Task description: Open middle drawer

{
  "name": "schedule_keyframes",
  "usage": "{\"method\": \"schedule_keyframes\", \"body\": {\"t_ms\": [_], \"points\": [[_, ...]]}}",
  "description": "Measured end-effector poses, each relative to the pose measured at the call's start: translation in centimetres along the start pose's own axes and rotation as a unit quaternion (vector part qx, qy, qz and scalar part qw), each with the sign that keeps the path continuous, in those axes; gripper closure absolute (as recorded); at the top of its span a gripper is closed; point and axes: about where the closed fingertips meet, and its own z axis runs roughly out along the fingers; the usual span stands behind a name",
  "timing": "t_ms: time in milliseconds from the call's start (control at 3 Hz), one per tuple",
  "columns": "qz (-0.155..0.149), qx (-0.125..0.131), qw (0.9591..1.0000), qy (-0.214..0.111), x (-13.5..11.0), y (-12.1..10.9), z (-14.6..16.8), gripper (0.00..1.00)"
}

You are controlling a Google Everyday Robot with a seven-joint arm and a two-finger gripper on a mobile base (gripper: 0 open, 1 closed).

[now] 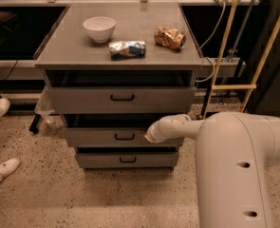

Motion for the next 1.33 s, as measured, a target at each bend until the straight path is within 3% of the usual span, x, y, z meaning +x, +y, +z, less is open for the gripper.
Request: {"method": "schedule_keyframes", "body": {"t_ms": [1333], "points": [[-0.002, -0.002, 1.0, 0.001, -0.03, 0.1, -0.54, 1.0]]}}
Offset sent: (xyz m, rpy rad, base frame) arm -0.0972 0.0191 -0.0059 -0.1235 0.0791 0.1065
